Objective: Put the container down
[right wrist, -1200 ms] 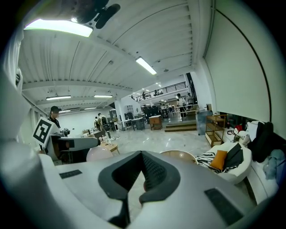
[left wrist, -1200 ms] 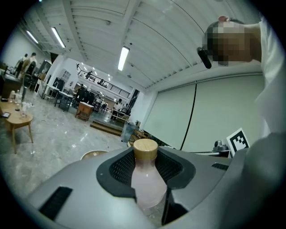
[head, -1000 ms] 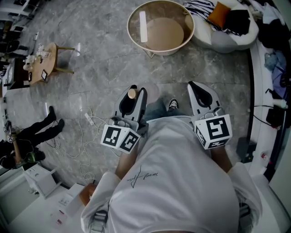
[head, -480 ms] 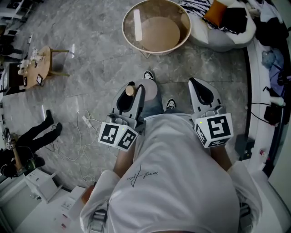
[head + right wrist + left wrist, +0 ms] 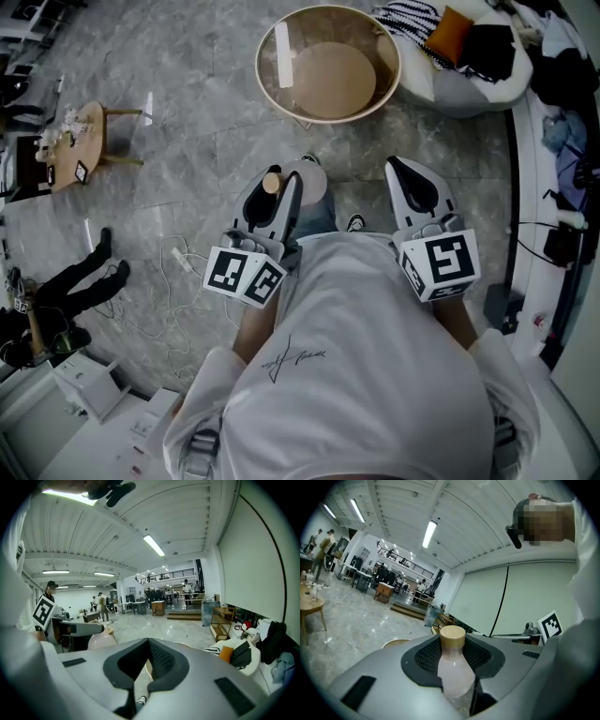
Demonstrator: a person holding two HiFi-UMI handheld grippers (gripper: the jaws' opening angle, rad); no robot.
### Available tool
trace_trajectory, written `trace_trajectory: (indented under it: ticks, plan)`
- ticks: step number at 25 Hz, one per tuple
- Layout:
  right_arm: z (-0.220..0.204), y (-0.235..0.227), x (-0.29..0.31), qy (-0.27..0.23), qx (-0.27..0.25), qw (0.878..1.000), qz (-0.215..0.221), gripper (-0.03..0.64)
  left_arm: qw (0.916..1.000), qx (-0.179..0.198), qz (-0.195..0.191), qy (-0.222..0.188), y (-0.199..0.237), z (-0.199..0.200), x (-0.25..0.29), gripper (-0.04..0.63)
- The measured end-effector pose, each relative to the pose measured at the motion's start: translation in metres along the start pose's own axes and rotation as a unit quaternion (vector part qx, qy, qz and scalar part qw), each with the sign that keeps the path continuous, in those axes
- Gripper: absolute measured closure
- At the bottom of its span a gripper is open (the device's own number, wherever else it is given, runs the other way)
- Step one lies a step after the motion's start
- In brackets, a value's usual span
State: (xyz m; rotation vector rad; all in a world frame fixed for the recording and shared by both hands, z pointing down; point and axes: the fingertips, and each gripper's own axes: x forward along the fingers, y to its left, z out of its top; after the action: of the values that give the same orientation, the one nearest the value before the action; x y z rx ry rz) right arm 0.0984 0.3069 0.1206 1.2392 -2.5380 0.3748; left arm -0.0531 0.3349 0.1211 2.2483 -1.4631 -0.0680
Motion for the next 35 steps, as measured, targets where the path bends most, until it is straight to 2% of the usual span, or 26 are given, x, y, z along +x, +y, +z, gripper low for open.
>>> trace_trajectory:
  ticks: [10, 17, 22, 29, 35]
  plan:
    - [0.029, -0.010, 0.058, 0.001, 0.010, 1.000, -0.010, 0.601, 0.9999, 0.001, -0.015, 0.008, 0.043, 0.034, 0.040, 0.449]
    - [0.048, -0.019, 0.096, 0.009, 0.015, 0.999, -0.040, 0.601, 0.9992, 0.002, -0.034, 0.021, 0.072, 0.057, 0.068, 0.449]
    - [0.059, -0.017, 0.135, 0.023, 0.040, 0.998, -0.035, 0.601, 0.9984, 0.007, -0.047, 0.029, 0.097, 0.076, 0.085, 0.449]
    - [0.082, -0.014, 0.174, 0.017, 0.039, 0.997, -0.061, 0.601, 0.9964, 0.016, -0.076, 0.035, 0.132, 0.100, 0.107, 0.449]
    - [0.085, -0.008, 0.195, 0.023, 0.033, 0.996, -0.075, 0.601, 0.9949, 0.015, -0.090, 0.043, 0.158, 0.103, 0.121, 0.449]
